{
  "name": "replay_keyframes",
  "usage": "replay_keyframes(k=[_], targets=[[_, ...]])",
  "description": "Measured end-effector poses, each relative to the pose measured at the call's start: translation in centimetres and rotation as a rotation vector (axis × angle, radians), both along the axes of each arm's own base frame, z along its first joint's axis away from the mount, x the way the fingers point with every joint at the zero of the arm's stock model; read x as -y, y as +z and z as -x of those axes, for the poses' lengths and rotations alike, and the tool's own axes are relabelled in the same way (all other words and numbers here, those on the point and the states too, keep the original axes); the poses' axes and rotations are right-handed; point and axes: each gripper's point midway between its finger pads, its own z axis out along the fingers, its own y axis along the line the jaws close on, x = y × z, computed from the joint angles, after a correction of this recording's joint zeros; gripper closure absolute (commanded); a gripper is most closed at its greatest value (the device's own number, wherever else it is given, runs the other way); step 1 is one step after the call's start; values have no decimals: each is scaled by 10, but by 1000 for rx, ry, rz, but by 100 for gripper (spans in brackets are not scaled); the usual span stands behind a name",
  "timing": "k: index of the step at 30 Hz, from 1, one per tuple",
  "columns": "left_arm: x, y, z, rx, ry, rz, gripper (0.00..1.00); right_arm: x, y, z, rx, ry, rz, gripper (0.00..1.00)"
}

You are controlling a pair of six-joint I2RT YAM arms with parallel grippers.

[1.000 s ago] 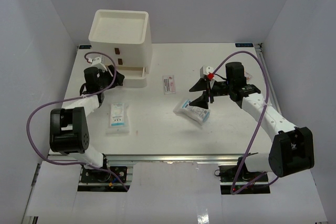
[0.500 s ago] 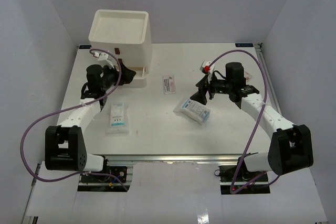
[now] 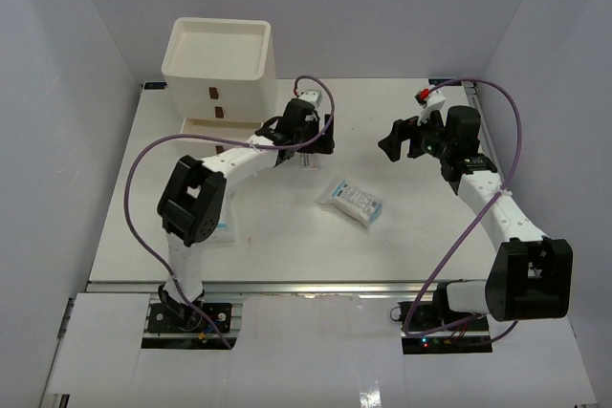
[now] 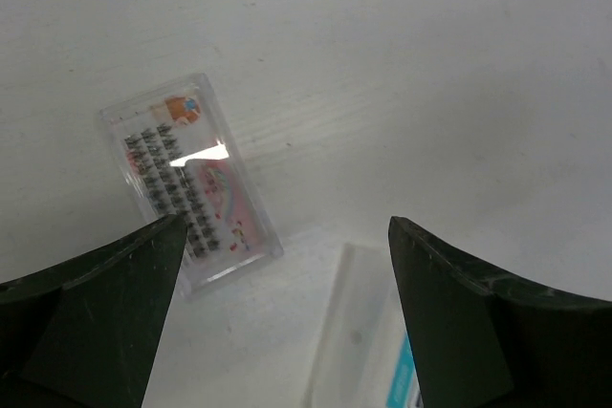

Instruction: Organize the makeup

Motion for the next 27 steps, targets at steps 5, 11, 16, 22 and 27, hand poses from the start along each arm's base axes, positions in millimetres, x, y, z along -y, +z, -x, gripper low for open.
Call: replay_keyframes(k=[5, 11, 16, 22, 27], targets=[[-16, -62, -20, -103, 142, -170, 2, 3, 6, 0, 14, -26, -14, 2], [-36, -81, -20, -133, 235, -295, 2, 4, 1, 1, 3, -30, -17, 2], [-29, -69, -30, -105, 256, -283, 2, 4, -1, 2, -5, -31, -19, 2], [-26, -79, -31, -125, 255, -285, 2, 4, -3, 3, -11, -34, -24, 2], [-26, -97, -32, -149, 259, -308, 14, 4, -3, 3, -14, -35, -27, 2]])
